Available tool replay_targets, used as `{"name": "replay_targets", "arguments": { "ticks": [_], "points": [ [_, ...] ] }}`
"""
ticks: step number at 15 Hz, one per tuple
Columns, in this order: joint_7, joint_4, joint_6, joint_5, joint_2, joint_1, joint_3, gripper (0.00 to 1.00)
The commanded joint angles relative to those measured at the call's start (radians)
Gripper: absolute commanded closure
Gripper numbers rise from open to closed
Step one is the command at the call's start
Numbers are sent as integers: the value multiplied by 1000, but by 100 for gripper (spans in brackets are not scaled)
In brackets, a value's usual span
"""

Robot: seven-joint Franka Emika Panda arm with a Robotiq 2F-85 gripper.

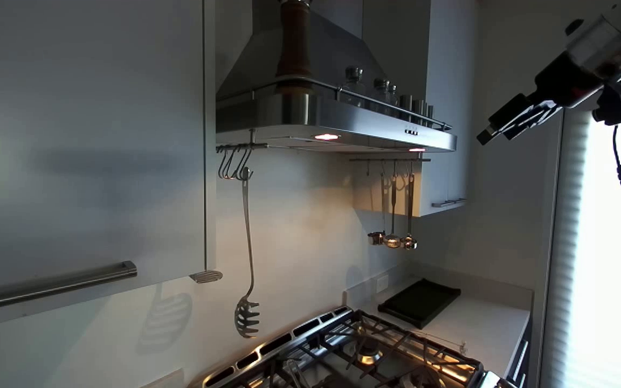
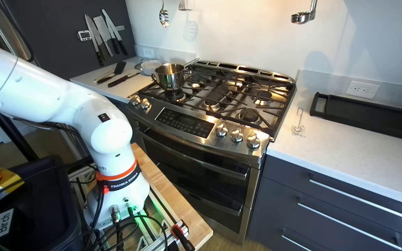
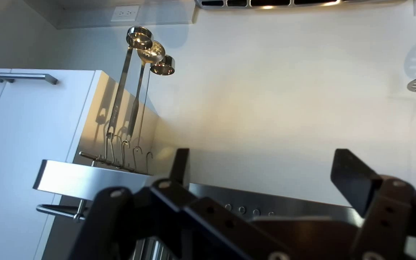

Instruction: Press the far left button on the silver kitchen hood

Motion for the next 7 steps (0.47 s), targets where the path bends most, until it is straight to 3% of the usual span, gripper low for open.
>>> {"name": "replay_targets", "arguments": {
  "ticks": [1, 7],
  "points": [
    [-1, 4, -27, 12, -21, -2, -7, 0],
    [-3, 4, -10, 5, -17, -7, 0, 0]
  ]
}}
